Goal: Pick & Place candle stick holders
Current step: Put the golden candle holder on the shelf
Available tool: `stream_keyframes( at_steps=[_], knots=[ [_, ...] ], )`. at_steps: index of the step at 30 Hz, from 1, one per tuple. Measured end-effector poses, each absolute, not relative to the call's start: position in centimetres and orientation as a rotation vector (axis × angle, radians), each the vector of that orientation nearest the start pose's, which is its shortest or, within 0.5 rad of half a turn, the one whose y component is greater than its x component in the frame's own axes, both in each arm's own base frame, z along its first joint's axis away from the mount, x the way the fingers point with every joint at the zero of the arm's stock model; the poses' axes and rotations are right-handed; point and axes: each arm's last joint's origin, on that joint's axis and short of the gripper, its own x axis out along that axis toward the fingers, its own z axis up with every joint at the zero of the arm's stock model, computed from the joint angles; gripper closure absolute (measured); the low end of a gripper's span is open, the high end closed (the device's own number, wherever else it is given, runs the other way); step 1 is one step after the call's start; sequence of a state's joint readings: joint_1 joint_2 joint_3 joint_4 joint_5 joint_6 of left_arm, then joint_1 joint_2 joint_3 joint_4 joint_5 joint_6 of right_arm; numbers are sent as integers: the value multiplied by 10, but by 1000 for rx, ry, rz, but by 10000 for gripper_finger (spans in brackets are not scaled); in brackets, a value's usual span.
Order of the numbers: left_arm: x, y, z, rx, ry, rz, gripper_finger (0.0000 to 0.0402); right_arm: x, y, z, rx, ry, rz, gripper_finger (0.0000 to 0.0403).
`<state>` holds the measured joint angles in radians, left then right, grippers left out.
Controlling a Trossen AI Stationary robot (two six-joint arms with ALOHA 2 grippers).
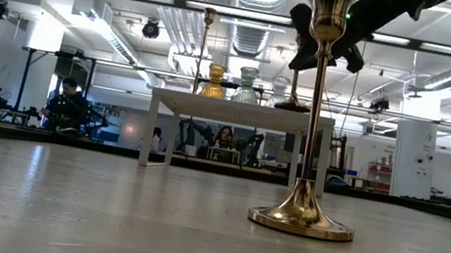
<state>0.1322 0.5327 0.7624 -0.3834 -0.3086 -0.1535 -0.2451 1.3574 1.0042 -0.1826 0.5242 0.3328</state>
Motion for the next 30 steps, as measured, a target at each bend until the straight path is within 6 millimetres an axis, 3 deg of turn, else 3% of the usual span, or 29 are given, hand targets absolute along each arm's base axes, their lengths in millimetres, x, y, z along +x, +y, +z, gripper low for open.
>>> stream_keyframes(
  at_steps=[18,30],
  knots=[
    [110,23,337,-137,121,451,109,286,-86,287,216,407,-743,392],
    [110,23,337,-137,121,451,109,292,-92,275,229,439,-789,392]
  ],
)
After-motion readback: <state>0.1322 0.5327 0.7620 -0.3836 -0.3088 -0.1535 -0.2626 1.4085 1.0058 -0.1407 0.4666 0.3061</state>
